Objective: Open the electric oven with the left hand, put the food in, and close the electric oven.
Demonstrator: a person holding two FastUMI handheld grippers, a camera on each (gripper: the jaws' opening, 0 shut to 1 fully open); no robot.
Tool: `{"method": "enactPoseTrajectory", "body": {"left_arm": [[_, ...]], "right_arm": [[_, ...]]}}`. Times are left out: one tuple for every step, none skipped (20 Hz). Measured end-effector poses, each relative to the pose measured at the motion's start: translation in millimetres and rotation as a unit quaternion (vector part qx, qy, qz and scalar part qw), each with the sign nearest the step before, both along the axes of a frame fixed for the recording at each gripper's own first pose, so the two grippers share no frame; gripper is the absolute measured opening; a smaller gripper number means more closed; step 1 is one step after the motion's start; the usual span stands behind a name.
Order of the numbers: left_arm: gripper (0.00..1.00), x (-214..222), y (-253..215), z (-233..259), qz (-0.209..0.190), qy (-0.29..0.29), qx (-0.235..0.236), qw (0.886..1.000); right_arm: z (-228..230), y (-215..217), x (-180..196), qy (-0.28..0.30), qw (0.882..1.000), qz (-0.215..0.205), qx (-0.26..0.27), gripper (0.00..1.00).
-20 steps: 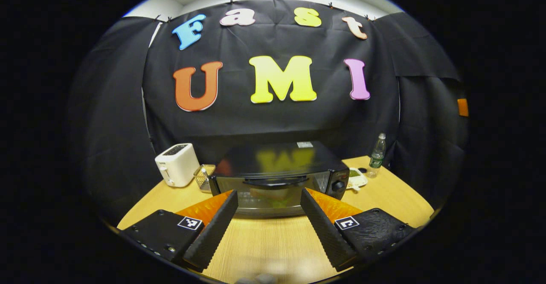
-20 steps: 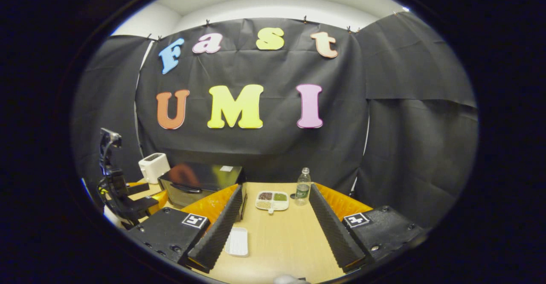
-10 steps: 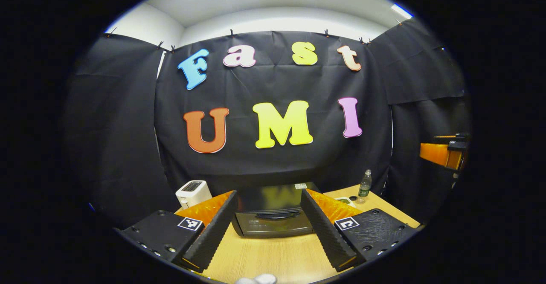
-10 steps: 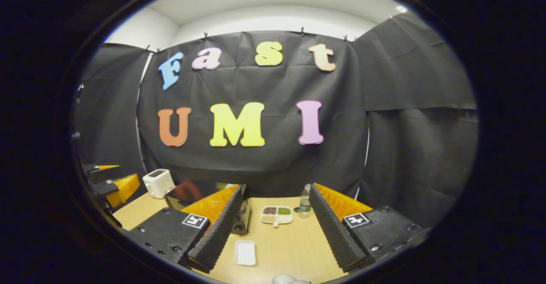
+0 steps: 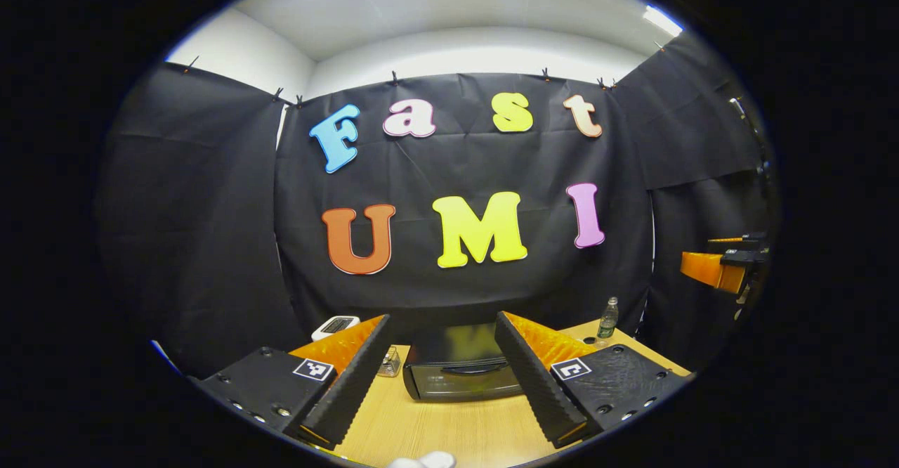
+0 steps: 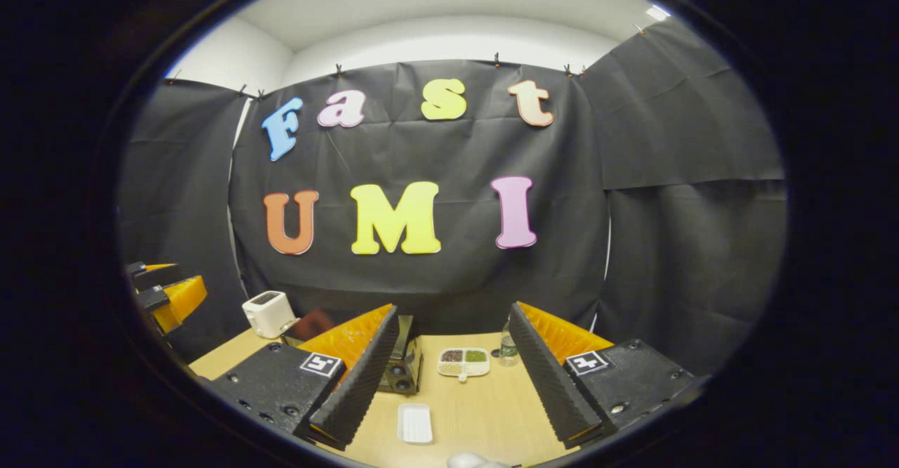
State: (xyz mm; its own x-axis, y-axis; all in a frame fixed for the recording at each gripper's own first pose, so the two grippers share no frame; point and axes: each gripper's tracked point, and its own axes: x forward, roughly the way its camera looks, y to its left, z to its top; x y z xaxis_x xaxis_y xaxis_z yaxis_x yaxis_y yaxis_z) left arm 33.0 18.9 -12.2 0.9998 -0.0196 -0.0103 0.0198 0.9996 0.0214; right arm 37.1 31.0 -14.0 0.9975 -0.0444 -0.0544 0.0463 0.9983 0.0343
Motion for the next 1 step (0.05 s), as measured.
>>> {"method": "enactPoseTrajectory", "body": {"left_arm": [[0.88,0.3,3.2,1.3,0.002,0.000,-0.001,1.000]], "right_arm": [[0.9,0.6,-1.7,-0.001,1.000,0.000,-0.003,0.97]]}}
